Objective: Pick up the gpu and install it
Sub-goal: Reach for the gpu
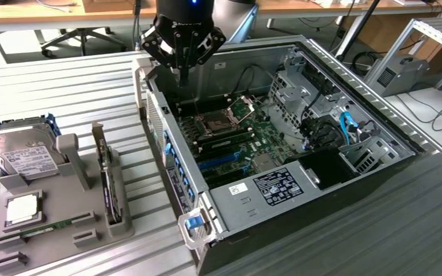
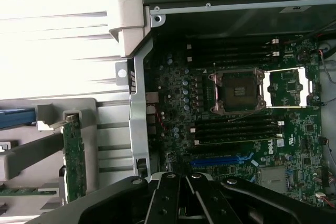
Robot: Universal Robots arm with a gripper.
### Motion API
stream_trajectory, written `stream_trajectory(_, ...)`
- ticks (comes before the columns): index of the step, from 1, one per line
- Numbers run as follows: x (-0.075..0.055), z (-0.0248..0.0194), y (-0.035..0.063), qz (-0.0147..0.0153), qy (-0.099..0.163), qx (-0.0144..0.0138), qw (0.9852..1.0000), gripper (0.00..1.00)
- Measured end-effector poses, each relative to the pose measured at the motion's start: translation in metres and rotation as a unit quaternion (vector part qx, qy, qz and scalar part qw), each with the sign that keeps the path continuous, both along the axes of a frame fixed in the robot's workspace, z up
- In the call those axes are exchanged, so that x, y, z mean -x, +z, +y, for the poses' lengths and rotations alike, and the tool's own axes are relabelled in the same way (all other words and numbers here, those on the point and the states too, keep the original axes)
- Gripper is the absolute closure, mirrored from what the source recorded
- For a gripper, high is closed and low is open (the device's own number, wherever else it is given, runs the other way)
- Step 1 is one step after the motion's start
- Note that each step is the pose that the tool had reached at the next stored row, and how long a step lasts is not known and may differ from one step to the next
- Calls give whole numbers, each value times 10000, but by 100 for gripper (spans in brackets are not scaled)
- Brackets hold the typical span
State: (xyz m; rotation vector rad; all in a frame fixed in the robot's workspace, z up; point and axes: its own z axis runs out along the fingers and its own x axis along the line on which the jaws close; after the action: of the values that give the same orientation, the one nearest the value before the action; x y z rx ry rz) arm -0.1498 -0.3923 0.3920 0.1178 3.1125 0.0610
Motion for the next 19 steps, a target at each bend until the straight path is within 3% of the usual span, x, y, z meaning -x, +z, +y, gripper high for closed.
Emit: stream_trajectory(19,40,0,-1,0,0,0,10000,89)
